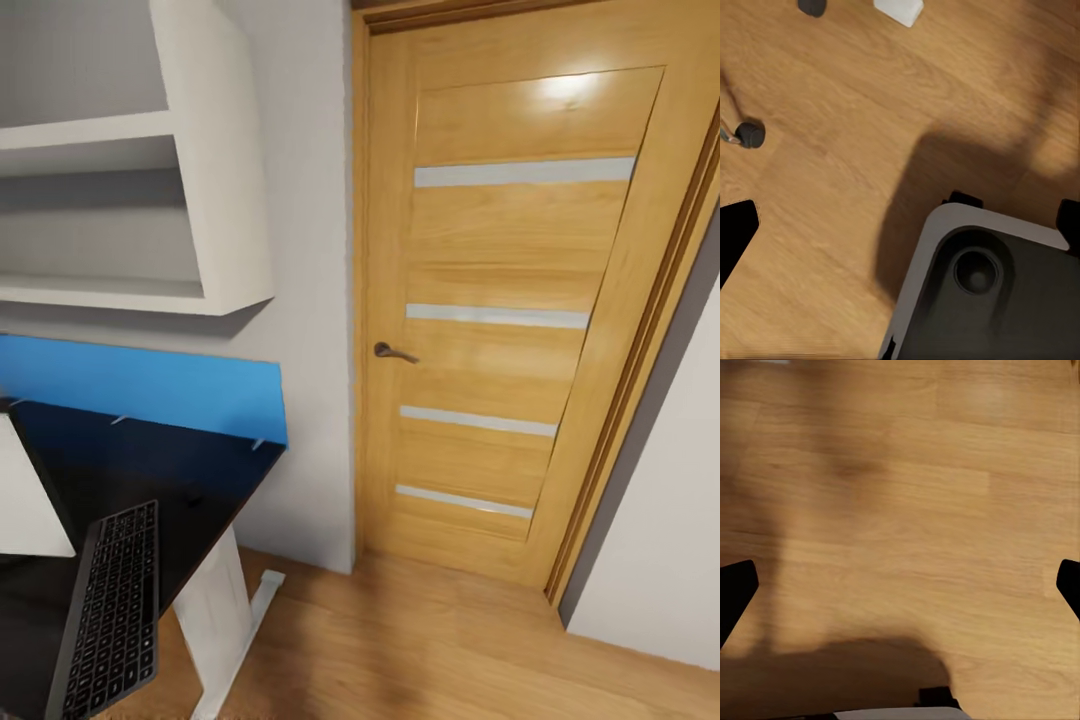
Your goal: In the bedroom, organize the workspace by keeping the computer under the desk, ensuring the monitor is on the desk, placing the keyboard on the desk next to the monitor, placing the mouse on the desk next to the keyboard, moving the folder from the swivel chair onto the desk next to the mouse, stacking the notebook on top of the folder with the pen on top of the notebook, and positioning the swivel chair next to the desk.
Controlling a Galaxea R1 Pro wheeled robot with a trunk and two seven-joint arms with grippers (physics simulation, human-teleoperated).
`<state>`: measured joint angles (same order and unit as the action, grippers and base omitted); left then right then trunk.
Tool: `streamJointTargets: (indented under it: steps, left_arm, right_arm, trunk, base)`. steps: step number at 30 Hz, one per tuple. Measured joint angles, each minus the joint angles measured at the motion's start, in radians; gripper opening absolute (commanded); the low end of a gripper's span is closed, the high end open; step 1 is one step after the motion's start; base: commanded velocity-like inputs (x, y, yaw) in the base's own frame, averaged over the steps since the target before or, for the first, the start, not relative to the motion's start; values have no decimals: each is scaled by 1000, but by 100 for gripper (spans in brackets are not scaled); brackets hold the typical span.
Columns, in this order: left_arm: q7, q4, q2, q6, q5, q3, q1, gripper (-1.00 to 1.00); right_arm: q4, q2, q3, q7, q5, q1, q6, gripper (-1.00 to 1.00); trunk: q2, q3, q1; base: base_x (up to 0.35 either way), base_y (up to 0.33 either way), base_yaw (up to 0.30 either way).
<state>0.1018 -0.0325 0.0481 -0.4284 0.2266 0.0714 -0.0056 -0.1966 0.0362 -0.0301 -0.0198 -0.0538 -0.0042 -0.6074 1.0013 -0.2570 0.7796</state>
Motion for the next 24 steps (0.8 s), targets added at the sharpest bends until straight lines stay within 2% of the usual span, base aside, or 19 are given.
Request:
streamJointTargets:
  steps: [13,24]
  left_arm:
    - [-2,0,3,0,0,0,0,100]
    - [-2,0,3,1,0,0,0,100]
  right_arm:
    - [0,2,-1,-1,-3,0,0,100]
    - [0,1,0,-1,0,0,4,100]
  trunk:
    - [0,0,0]
    - [0,0,0]
  base:
    - [0,0,276]
    - [-178,0,102]
